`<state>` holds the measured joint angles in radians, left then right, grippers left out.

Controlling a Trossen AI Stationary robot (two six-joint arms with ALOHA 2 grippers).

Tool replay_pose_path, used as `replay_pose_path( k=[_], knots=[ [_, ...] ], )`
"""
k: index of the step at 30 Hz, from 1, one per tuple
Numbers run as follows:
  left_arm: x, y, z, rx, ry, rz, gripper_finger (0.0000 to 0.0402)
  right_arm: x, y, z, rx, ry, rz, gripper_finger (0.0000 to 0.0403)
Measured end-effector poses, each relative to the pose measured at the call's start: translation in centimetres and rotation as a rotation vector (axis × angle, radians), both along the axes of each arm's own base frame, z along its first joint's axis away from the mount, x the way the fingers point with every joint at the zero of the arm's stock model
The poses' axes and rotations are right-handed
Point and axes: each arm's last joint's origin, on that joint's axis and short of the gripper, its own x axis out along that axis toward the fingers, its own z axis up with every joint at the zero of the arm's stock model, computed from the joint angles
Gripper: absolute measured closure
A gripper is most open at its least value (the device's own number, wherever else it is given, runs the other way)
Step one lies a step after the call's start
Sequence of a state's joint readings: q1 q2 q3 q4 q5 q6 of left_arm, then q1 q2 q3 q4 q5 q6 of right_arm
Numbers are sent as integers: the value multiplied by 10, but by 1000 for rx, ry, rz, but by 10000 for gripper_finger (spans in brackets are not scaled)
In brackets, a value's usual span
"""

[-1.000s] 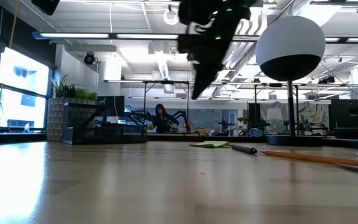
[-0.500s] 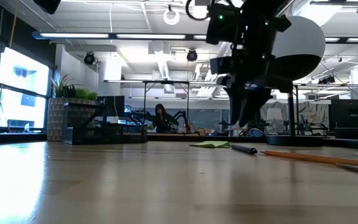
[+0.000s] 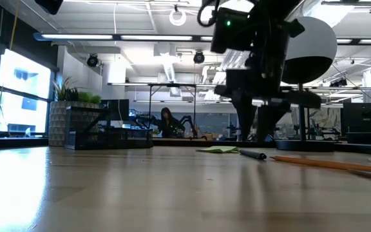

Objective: Pick and place office supplies into organizer
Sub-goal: Put the black pen into the desk organizer

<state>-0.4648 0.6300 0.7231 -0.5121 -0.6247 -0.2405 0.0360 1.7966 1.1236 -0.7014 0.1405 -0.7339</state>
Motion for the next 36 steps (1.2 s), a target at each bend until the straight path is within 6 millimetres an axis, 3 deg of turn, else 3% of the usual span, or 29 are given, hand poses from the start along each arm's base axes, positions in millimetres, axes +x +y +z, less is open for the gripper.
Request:
replay_pose_path(
  k=[5, 21, 36],
  knots=[
    [1, 0, 0, 1, 2, -1, 376, 1, -1, -12, -28, 53, 3, 274],
    [1, 0, 0, 0, 2, -3, 376, 7, 2, -13, 10, -1, 13, 278],
    [1, 0, 0, -2, 0, -4, 376, 11, 14, -21, 56, 11, 18, 367]
  ],
)
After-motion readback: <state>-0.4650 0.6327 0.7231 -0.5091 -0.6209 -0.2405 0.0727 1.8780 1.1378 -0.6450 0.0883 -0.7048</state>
